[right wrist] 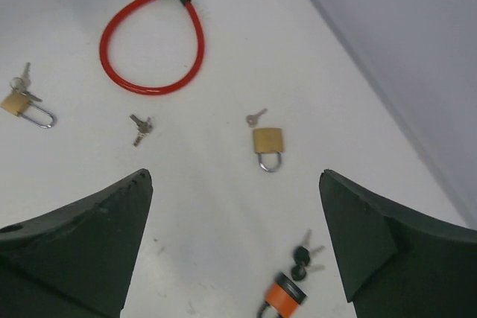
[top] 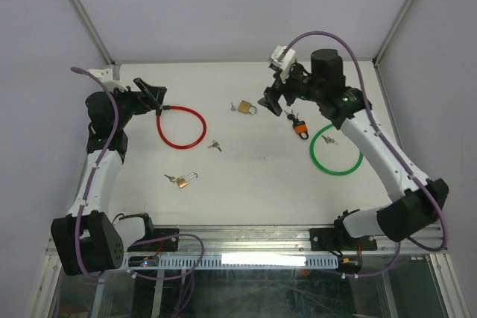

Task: Lock with the key
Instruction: Reset both arms

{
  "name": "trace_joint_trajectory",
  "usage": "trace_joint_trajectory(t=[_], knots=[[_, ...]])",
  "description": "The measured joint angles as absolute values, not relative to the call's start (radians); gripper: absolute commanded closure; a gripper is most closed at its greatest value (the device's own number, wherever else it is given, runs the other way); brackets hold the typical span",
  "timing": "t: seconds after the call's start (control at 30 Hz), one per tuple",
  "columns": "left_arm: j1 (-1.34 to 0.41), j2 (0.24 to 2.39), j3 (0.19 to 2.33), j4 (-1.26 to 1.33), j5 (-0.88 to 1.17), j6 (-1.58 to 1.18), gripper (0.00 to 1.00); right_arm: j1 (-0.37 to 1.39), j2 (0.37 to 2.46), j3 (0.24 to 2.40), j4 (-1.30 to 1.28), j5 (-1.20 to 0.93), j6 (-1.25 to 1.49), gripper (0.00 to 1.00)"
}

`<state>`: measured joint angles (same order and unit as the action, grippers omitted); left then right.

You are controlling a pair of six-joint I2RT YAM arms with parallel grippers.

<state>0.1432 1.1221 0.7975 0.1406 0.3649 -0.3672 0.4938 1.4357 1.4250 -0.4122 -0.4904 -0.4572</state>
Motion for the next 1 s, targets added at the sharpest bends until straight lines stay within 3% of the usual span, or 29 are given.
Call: trace_joint_trajectory(t=[0.3, 0.57, 1.0], knots=[[0.144, 1.071, 0.931, 0.137, 0.591, -0.567, 0.01, 0.241, 1.148, 1.454, -0.568, -0.594, -0.474, 0.00], [0.142, 0.983, 1.168, 0.110, 0.728, -0.646, 0.01, 0.188, 1.063, 1.565, -0.617, -0.594, -0.327, 0.01], [0.072, 0.836, 1.221, 0.074, 0.812, -0.666, 0.01, 0.128, 0.953, 1.600, -0.661, -0.606, -0.123, 0.00]])
